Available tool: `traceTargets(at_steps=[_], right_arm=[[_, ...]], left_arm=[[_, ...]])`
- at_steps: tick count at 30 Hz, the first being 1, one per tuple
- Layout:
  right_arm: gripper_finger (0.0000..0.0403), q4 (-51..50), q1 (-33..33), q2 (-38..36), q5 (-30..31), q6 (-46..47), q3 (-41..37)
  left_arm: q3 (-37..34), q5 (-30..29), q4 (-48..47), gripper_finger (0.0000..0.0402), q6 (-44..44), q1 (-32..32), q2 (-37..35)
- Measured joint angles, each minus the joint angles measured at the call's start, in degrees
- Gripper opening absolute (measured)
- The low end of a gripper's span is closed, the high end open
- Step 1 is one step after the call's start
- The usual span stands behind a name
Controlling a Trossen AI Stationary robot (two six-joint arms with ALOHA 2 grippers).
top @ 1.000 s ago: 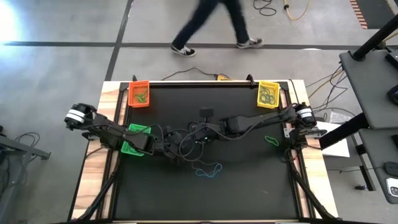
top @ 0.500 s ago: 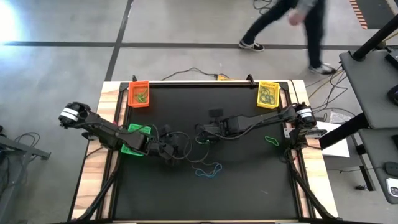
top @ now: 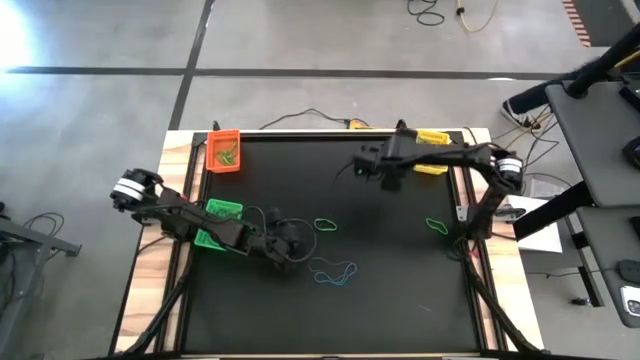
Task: Sort rubber bands into baskets
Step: Put the center blue rubber band into the yellow bin
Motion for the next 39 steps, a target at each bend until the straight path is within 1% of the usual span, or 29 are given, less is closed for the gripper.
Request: traceTargets(at_steps=[4,7,9,12,13,15,18,24,27,28,32,36,39], right_arm=[[0.0009,0.6,-7.9,-1.7,0.0,-1.1,-2.4],[0.0009,0.6,-13.9,-1.9,-0.4,-1.4,-2.4],[0.0009,0.5,-17.9,-1.9,-3.9,-0.1,-1.8],[0.0009,0.6,-23.7,-1.9,-12.5,4.3,-1.0],[0.0009,0.6,-25.3,-1.9,-13.7,5.5,-0.8],[0.0009,0.3,-28.2,-1.9,-13.1,6.6,0.2],[0.0009,-1.8,-31.5,-1.9,-12.5,7.5,3.8],[0.0009,-5.1,-33.5,-2.2,-12.6,8.7,12.2],[0.0009,-7.6,-34.6,-1.8,-15.7,10.0,14.0],[0.0009,-8.4,-35.0,-1.6,-16.8,10.5,14.1],[0.0009,-9.5,-35.6,-1.4,-17.1,13.2,13.1],[0.0009,-9.0,-35.8,-1.4,-19.8,14.2,10.5],[0.0009,-7.7,-36.0,-1.4,-20.3,15.9,8.6]], left_arm=[[0.0,2.8,4.6,0.0062,2.0,-0.4,2.4],[0.0,3.0,7.8,0.0062,6.1,-0.4,3.6],[0.0,2.8,10.8,0.0062,8.5,-0.1,3.9],[0.0,2.6,14.4,0.0062,11.3,0.2,4.0],[0.0,2.6,15.5,0.0062,12.2,0.3,4.0],[0.0,2.5,16.8,0.0062,14.9,0.3,4.0],[0.0,2.5,17.7,0.0062,18.3,0.3,4.0],[0.0,2.5,17.6,0.0062,19.3,0.4,4.3],[0.0,2.5,17.5,0.0061,19.5,0.5,4.9],[0.0,2.5,17.1,0.0061,19.8,0.6,4.9],[0.0,2.0,17.3,0.0061,20.3,0.8,4.9],[0.0,1.9,17.9,0.0061,20.2,0.8,4.9],[0.0,1.9,17.9,0.0061,20.2,0.8,4.9]])
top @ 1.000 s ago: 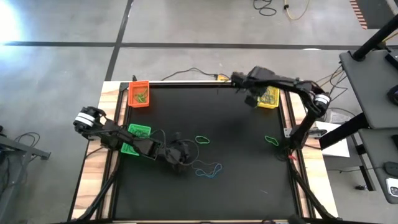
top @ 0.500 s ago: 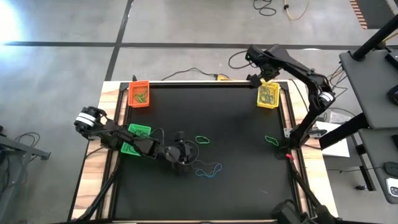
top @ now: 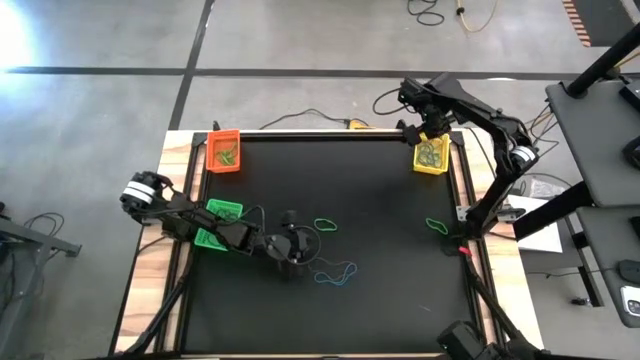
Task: Sort rubber bands into baskets
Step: Put the center blue rubber band into the yellow bin
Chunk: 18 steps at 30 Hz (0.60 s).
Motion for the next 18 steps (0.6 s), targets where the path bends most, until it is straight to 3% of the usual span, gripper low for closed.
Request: traceTargets(at_steps=[11,18], right_arm=[[0.0009,8.6,-0.9,0.4,0.1,9.4,-10.1],[0.0011,21.3,-2.0,0.4,0.2,12.1,-18.0]], left_arm=[[0.0,0.0,-1.2,0.0061,0.0,0.0,0.0],[0.0,0.0,-1.6,0.0061,0.1,0.0,0.0]])
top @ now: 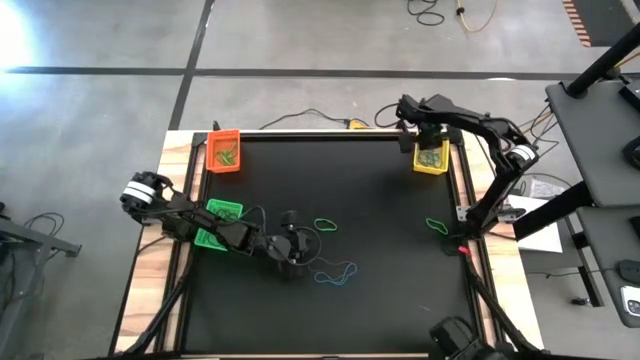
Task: Sort rubber bands into baskets
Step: Put the center blue rubber band into the yellow bin, then put the left green rubber band into the orange bin
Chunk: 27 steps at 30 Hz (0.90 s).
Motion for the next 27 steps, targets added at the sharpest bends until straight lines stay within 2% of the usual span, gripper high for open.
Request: traceTargets(at_steps=[5,9,13,18,22,27], right_arm=[[0.0034,9.1,-0.6,0.0,-3.9,-0.7,-5.1],[0.0072,11.4,-1.1,0.0,-4.0,-1.5,-6.3],[0.0109,9.2,-1.4,0.0,-4.0,-6.4,-3.6],[0.0121,2.5,1.2,-1.3,-2.7,-9.3,2.8],[0.0110,2.5,8.5,-4.7,-3.1,-14.6,4.8],[0.0091,10.1,26.6,-9.4,-9.6,-23.8,-1.0]], left_arm=[[0.0,-0.5,0.0,0.0061,0.2,0.1,0.0],[0.0,-0.8,0.1,0.0061,-0.2,0.1,0.0],[0.0,-0.9,0.2,0.0061,-0.3,0.1,0.5],[0.0,-0.9,0.9,0.0061,0.0,0.2,1.2],[0.0,-0.9,0.6,0.0061,1.4,-0.4,1.1],[0.0,-1.5,-8.0,0.0060,0.0,-3.3,-1.5]])
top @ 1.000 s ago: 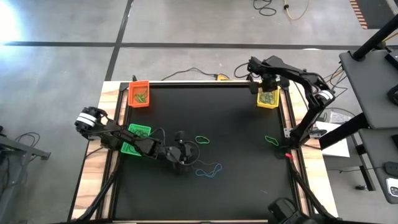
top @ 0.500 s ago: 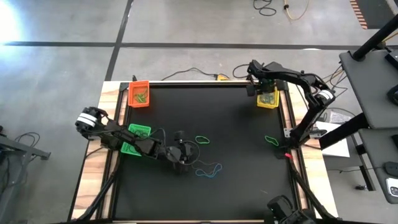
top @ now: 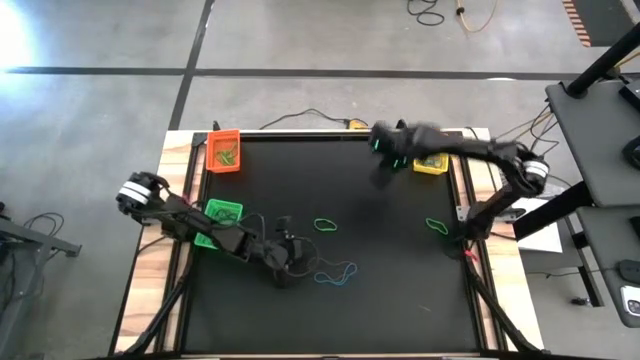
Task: Sort rubber bands into baskets
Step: Put the left green rubber band into the orange bin
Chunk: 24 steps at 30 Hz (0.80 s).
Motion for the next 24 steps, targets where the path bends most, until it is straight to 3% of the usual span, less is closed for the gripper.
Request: traceTargets(at_steps=[5,10,16,22,24], right_arm=[[0.0082,25.7,19.2,-2.7,-0.5,-0.7,-11.8],[0.0082,53.6,31.4,-1.1,-0.6,-3.3,-21.0],[0.0082,65.4,38.1,-1.2,1.1,-2.2,-23.6],[0.0082,73.4,46.5,-1.0,14.2,-9.5,-26.0],[0.0082,73.9,49.1,-1.0,15.0,-10.3,-26.5]], left_arm=[[0.0,-6.7,-0.9,0.0056,-0.8,-3.2,-2.8],[-0.2,-7.9,0.9,0.0056,-3.9,-3.9,-2.0],[-0.4,-1.7,1.3,0.0056,-7.4,-4.1,2.0],[0.2,-3.2,10.4,0.0056,-7.2,-2.9,2.4],[0.2,-3.4,14.3,0.0056,-7.0,-2.1,2.2]])
